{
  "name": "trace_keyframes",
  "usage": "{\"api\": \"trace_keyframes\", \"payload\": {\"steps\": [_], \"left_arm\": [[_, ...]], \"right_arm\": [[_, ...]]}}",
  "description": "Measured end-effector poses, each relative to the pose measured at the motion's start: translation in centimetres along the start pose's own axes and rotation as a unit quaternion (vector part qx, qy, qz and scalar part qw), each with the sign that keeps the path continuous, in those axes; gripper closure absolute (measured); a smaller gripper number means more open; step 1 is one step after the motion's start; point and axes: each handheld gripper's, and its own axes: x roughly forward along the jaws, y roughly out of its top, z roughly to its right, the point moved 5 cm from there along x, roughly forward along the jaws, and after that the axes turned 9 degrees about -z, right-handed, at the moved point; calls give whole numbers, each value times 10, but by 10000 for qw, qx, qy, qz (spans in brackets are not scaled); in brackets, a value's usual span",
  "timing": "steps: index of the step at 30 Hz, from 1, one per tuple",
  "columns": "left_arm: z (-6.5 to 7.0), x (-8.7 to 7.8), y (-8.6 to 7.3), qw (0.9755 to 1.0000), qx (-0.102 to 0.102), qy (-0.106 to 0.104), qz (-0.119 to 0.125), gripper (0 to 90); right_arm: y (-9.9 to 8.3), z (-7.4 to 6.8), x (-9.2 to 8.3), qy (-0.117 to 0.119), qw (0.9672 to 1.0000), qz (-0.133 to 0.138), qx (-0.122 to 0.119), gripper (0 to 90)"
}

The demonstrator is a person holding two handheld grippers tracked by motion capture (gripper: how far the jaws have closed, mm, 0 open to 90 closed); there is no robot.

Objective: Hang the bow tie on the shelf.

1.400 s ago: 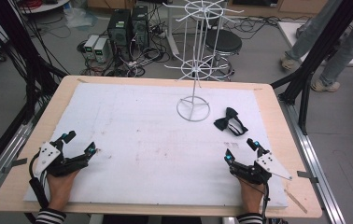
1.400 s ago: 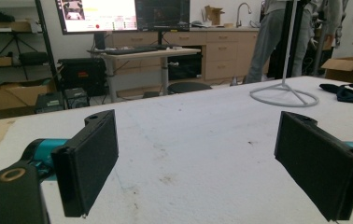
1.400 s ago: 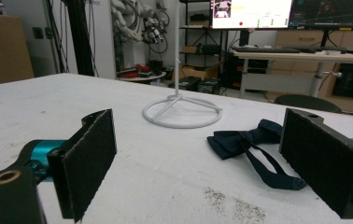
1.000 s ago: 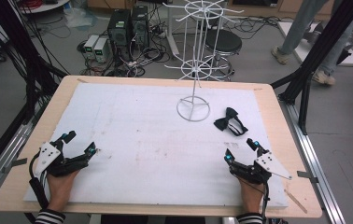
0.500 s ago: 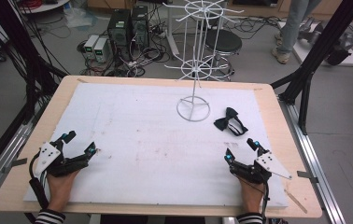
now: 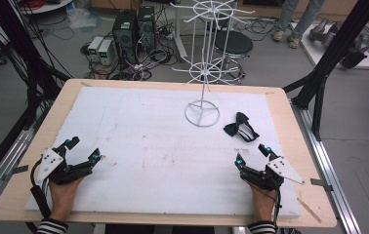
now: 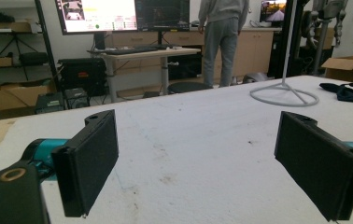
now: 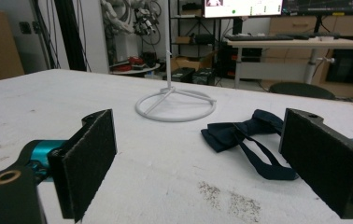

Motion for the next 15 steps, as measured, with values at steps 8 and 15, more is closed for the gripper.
{"api": "trace_keyframes", "payload": {"steps": [8,15], "left_arm": [[0,0,0,10000,-9,3,10,140],[0,0,0,10000,3,9,5,140]], "right_arm": [[16,9,3,-89,9996,-258,-87,103],[36,15,9,26,9979,-630,-163,102]]}}
